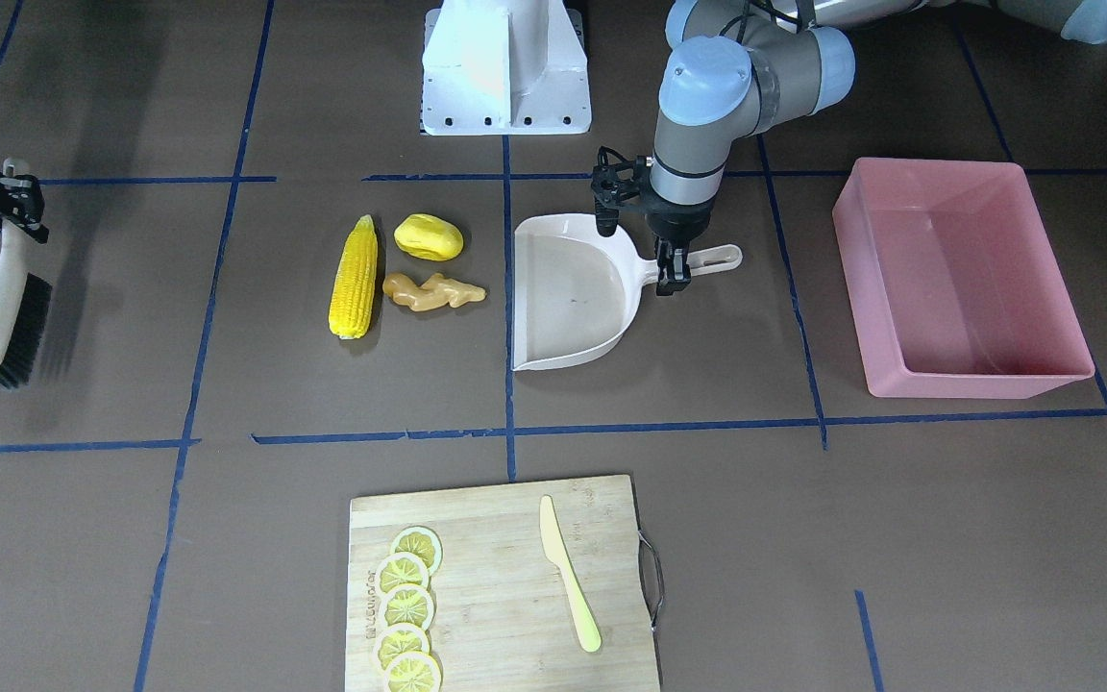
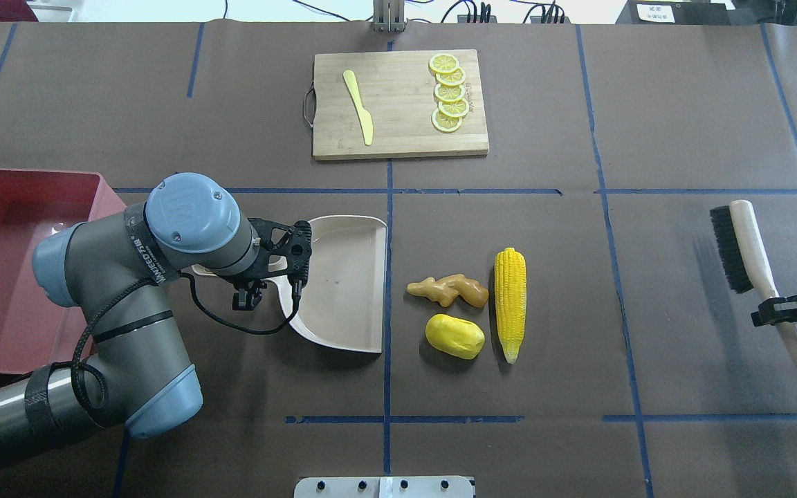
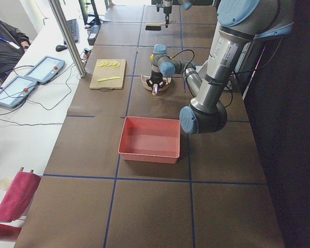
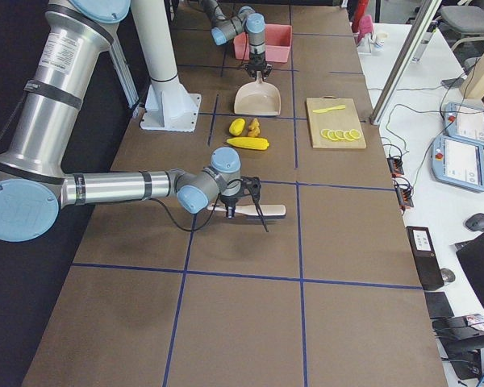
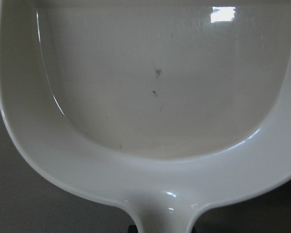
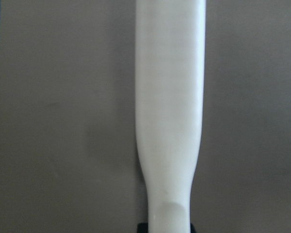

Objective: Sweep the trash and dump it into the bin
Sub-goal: 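Lower the brush with the right gripper beside the corn and squash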

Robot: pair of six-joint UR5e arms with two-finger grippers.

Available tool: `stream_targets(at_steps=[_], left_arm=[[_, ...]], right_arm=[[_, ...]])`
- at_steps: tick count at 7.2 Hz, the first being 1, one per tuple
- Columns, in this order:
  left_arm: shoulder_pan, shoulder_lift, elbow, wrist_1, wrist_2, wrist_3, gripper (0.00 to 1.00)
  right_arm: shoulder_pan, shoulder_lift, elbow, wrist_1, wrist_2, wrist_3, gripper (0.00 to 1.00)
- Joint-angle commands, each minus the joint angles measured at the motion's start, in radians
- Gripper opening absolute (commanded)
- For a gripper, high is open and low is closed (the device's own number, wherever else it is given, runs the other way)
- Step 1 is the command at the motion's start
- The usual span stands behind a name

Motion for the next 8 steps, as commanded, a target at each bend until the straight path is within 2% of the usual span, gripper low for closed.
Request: stream_targets(at_steps=[1, 2, 3, 4, 7, 8], left_arm=[[0.0, 0.0, 0.0, -0.001, -0.002, 0.0, 0.0], [0.0, 0.0, 0.001, -0.001, -0.002, -0.001, 0.0], [0.0, 0.001, 0.0, -0.001, -0.002, 0.0, 0.0], [0.0, 0.001, -0.001, -0.001, 0.0, -0.001, 0.0], [-0.001, 0.001, -0.001, -0.001, -0.002, 0.0, 0.0], [-0.001, 0.001, -0.001, -0.001, -0.002, 0.0, 0.0]], right_arm=[[-0.168, 0.057, 0.074, -0.042, -0.018, 0.216, 0.0], [-0.223, 0.095, 0.075, -0.053, -0.05, 0.243, 0.0], [-0.27, 0.152, 0.088, -0.135, -0.057, 0.29, 0.0], [-0.351, 0.207, 0.108, -0.195, -0.107, 0.383, 0.0], [-0.438, 0.412, 0.108, -0.396, -0.135, 0.47, 0.0], [-0.478, 0.455, 0.101, -0.428, -0.168, 0.479, 0.0]])
